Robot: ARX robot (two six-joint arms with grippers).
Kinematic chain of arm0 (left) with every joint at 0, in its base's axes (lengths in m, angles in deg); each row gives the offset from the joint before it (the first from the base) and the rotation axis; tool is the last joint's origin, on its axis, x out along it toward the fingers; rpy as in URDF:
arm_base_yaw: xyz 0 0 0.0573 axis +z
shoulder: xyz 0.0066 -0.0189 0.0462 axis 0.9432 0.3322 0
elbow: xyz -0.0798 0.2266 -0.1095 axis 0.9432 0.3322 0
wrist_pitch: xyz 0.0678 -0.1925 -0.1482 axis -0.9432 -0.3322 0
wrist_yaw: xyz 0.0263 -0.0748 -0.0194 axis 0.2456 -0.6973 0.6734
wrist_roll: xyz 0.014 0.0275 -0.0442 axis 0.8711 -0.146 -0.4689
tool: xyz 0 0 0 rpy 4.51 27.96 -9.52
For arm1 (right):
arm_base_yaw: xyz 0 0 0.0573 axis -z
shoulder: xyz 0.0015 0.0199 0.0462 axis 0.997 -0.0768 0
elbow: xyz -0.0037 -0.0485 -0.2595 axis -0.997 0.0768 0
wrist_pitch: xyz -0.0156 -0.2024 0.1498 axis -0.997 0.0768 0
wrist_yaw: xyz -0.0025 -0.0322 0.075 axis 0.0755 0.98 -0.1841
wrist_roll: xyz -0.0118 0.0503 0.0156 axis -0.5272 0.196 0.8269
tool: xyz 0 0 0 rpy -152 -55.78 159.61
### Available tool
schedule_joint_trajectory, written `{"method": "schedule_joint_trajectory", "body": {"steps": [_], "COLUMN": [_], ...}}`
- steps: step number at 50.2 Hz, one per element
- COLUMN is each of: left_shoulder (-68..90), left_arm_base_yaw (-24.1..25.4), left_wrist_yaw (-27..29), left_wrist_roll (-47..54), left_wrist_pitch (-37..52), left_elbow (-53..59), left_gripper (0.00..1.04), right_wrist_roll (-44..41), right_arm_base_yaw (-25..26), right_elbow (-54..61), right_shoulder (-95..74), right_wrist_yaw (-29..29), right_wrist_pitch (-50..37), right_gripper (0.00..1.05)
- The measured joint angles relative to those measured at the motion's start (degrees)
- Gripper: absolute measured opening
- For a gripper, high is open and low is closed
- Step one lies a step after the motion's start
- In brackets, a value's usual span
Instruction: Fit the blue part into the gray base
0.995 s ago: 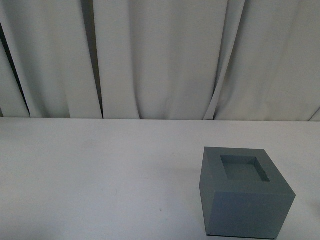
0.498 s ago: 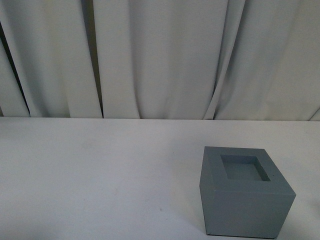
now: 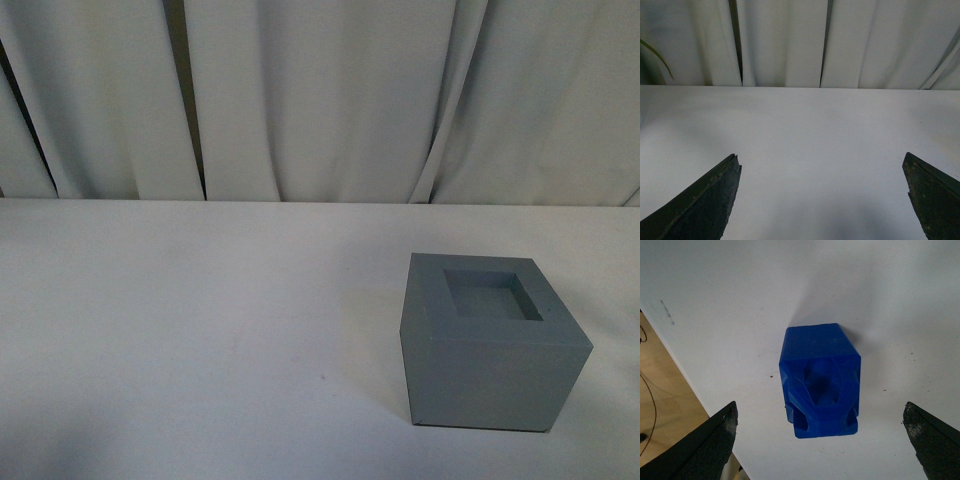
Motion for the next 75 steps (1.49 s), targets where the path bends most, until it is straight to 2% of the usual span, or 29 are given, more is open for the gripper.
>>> {"method": "schedule_joint_trajectory", "body": {"steps": [14,36,62,75], "left_shoulder": [0.0,0.0,0.0,0.0], "left_arm_base_yaw": [0.0,0.0,0.0,0.0], "left_wrist_yaw": [0.0,0.0,0.0,0.0], "left_wrist_roll": [0.0,0.0,0.0,0.0], "left_wrist_pitch": [0.0,0.0,0.0,0.0], "left_elbow": [0.0,0.0,0.0,0.0], "left_gripper": [0.99,0.99,0.99,0.99], "right_wrist_roll": [-0.8,0.3,-0.6,-0.8], "right_arm_base_yaw": [-0.2,-3.6,-2.0,-2.1], "right_elbow": [0.0,0.7,0.7,2.1], "right_shoulder": [-2.0,-4.5,-4.5,-4.7], "right_wrist_yaw": [3.7,3.2,5.2,5.3], "right_wrist_pitch": [-2.0,-4.6,-4.3,-5.2], "right_gripper": [0.97,0.97,0.97,0.51]}}
